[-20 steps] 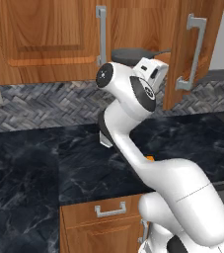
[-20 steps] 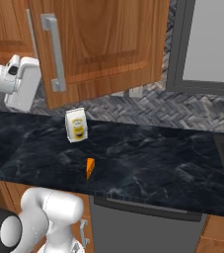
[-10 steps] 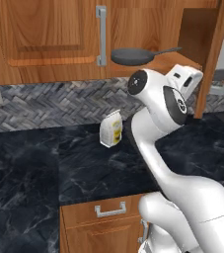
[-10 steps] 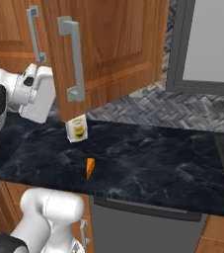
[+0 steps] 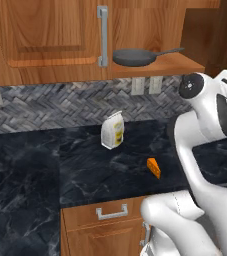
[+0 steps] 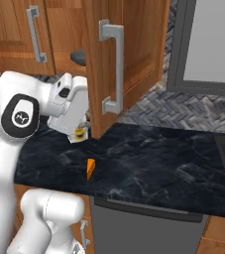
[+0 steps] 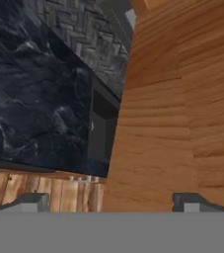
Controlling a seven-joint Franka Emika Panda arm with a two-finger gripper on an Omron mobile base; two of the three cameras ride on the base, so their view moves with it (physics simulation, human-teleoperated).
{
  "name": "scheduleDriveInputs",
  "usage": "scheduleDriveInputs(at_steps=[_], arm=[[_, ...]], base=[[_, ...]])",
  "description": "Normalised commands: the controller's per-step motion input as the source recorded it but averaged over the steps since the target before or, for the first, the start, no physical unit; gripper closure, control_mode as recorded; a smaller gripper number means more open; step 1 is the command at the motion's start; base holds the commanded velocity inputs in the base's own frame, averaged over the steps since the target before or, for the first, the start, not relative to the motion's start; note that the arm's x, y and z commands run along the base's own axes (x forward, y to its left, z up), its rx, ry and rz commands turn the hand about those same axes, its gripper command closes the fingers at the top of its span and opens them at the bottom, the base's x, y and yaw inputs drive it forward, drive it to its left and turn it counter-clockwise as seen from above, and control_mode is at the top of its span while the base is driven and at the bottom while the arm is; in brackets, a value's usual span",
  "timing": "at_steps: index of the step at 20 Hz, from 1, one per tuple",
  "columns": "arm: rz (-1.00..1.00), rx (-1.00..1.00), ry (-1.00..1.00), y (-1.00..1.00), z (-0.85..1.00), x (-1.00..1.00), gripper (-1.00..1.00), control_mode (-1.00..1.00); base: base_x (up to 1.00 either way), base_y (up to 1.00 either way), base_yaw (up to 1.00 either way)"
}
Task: Pick the pan from the cabinet and place it on the stove. Then turn on the stove burner for the pan.
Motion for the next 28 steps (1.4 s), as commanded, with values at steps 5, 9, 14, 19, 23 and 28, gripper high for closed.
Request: scheduleDriveInputs(at_steps=[5, 9, 14, 19, 23, 28], arm=[[0.00, 0.04, 0.00, -0.88, -0.06, -0.28, -1.00, -1.00], [0.00, 0.01, 0.00, -0.61, 0.00, -0.08, -1.00, -1.00], [0.00, 0.00, 0.00, -0.38, 0.00, 0.00, -1.00, -1.00], [0.00, 0.00, 0.00, -0.46, 0.00, 0.00, -1.00, -1.00], [0.00, 0.00, 0.01, -0.54, 0.00, 0.05, -1.00, -1.00], [0.00, 0.00, 0.00, -0.26, 0.00, -0.10, -1.00, -1.00]], base=[[0.00, 0.00, 0.00], [0.00, 0.00, 0.00], [0.00, 0.00, 0.00], [0.00, 0.00, 0.00], [0.00, 0.00, 0.00], [0.00, 0.00, 0.00]])
